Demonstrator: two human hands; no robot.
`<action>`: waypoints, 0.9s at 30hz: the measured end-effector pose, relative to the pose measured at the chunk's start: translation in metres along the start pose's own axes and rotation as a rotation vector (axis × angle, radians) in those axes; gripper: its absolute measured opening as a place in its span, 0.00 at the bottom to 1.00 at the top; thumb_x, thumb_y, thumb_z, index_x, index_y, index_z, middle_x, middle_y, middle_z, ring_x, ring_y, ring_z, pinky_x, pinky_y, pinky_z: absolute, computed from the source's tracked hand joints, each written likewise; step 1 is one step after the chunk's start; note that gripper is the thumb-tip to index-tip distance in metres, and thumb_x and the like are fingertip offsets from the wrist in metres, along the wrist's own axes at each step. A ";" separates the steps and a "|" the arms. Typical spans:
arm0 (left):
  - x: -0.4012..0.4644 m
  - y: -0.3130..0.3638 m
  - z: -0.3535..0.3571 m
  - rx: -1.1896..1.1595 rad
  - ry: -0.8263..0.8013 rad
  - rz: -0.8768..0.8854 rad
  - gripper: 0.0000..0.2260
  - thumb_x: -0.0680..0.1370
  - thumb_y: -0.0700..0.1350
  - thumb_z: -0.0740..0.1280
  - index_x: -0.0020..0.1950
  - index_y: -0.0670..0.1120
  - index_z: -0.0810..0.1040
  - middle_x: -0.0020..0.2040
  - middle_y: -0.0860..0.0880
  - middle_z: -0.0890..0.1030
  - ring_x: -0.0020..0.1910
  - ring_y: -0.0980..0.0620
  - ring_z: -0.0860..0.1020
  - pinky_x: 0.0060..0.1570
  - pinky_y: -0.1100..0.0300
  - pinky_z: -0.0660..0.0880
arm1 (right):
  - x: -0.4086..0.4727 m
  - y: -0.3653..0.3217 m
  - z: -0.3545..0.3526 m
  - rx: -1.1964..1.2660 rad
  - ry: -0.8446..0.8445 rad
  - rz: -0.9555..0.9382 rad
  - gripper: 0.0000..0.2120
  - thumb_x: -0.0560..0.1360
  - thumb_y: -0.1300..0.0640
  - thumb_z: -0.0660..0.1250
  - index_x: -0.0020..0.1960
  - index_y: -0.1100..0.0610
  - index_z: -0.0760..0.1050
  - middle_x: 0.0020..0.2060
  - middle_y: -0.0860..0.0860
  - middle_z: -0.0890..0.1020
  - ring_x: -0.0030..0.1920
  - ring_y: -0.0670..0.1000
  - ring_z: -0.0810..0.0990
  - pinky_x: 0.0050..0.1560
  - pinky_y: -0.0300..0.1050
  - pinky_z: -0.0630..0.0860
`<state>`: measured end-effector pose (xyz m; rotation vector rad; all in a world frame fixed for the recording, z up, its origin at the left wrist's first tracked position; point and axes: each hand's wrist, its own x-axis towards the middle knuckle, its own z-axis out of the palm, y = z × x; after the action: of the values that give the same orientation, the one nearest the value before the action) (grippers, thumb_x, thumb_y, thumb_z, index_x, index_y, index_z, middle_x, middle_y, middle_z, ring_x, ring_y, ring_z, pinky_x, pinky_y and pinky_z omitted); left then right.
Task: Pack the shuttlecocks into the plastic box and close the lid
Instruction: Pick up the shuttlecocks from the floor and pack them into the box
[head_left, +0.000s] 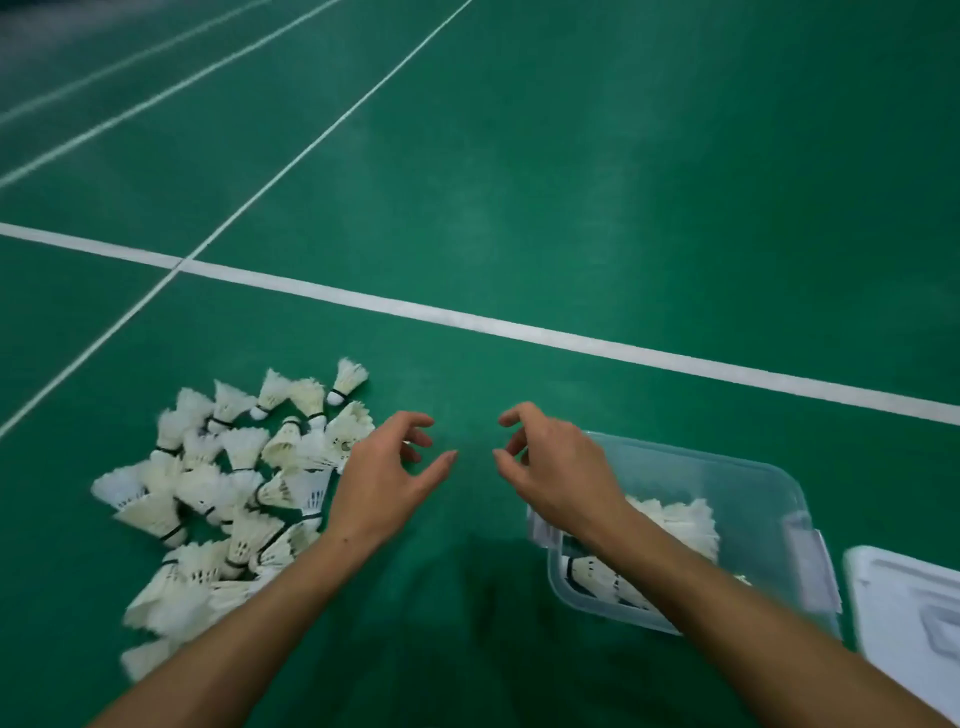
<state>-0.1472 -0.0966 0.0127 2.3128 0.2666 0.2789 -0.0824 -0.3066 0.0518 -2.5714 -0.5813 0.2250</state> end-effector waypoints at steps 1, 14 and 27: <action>0.000 -0.011 -0.009 0.001 0.013 -0.024 0.18 0.73 0.56 0.79 0.59 0.53 0.79 0.47 0.58 0.83 0.42 0.57 0.83 0.46 0.51 0.82 | 0.008 -0.010 0.009 -0.004 -0.013 -0.022 0.17 0.79 0.43 0.66 0.66 0.46 0.71 0.50 0.42 0.85 0.53 0.50 0.83 0.52 0.51 0.80; 0.012 -0.117 -0.060 0.412 -0.057 -0.004 0.25 0.72 0.53 0.80 0.66 0.51 0.77 0.56 0.53 0.82 0.56 0.51 0.78 0.56 0.53 0.78 | 0.092 -0.066 0.111 -0.080 -0.180 -0.082 0.17 0.80 0.50 0.66 0.67 0.52 0.71 0.57 0.53 0.83 0.58 0.58 0.81 0.54 0.56 0.80; 0.042 -0.111 -0.037 0.778 -0.010 0.173 0.16 0.73 0.45 0.80 0.59 0.47 0.82 0.39 0.49 0.86 0.41 0.46 0.78 0.36 0.53 0.73 | 0.108 -0.064 0.145 0.007 -0.152 -0.118 0.24 0.78 0.64 0.63 0.72 0.51 0.66 0.46 0.55 0.83 0.46 0.61 0.81 0.41 0.54 0.76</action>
<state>-0.1297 0.0159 -0.0382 3.1143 0.1868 0.2805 -0.0461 -0.1465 -0.0480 -2.5178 -0.7842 0.3831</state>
